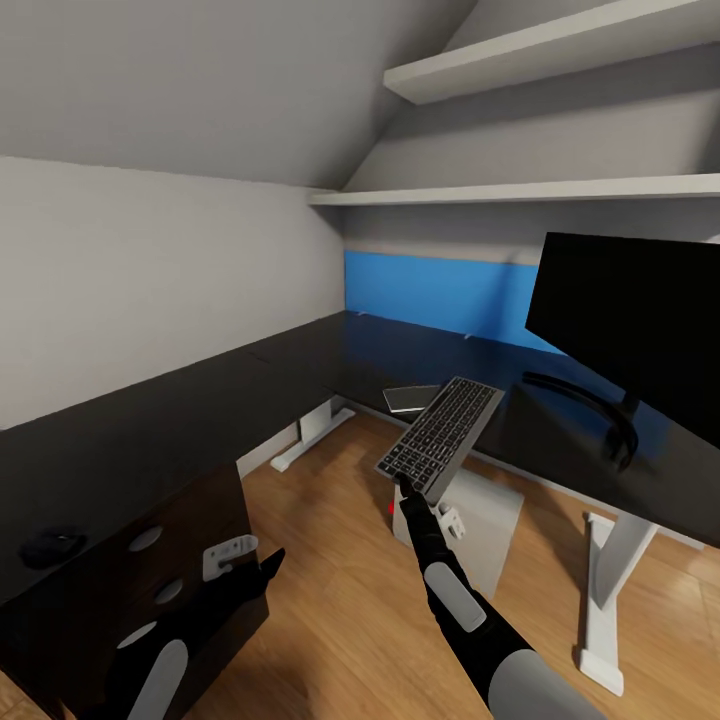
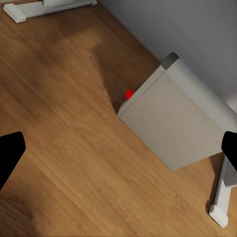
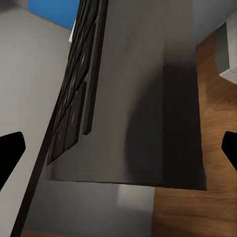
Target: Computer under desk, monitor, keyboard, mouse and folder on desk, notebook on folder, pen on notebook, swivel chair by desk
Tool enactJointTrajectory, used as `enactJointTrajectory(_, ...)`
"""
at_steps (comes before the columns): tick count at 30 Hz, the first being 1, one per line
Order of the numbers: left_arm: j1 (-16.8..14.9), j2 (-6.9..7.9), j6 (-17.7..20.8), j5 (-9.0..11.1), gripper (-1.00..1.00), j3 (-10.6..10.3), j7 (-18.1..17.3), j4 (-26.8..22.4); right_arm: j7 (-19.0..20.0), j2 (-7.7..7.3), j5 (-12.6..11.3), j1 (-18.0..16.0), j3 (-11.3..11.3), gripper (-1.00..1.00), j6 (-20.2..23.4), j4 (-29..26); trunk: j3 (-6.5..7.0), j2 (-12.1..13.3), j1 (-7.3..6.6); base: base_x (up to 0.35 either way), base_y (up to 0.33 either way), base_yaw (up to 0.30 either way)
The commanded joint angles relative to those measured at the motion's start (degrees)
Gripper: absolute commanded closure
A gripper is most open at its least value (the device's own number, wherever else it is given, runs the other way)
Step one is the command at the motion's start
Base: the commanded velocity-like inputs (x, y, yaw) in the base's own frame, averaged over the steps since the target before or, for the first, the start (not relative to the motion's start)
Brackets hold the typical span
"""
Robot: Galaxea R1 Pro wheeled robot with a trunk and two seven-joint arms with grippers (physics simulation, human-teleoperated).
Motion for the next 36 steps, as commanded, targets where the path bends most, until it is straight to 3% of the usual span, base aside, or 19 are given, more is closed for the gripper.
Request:
enactJointTrajectory(1, -0.01, 0.04, 0.19, 0.54, -1.00, -0.09, 0.36, -0.06, 0.32, -0.03, -0.61, -0.07, 0.26, -1.00, -0.35, 0.08, -0.05, -0.03, -0.01, 0.014, 0.001, 0.000)
enactJointTrajectory(32, 0.25, 0.04, 0.19, 0.46, -1.00, -0.06, 0.36, -0.07, 0.34, -0.03, -0.42, -0.08, 0.33, -1.00, -0.66, 0.00, -0.05, -0.03, -0.01, 0.028, 0.000, 0.000)
enactJointTrajectory(33, 0.25, 0.04, 0.19, 0.46, -1.00, -0.06, 0.36, -0.08, 0.31, -0.03, -0.39, -0.07, 0.33, 1.00, -0.67, -0.01, -0.05, -0.03, -0.01, 0.000, 0.000, 0.000)
enactJointTrajectory(36, 0.25, 0.04, 0.19, 0.46, -1.00, -0.06, 0.36, -0.09, 0.24, -0.03, -0.35, -0.08, 0.33, 1.00, -0.72, -0.01, -0.05, -0.03, -0.01, 0.000, 0.000, 0.000)
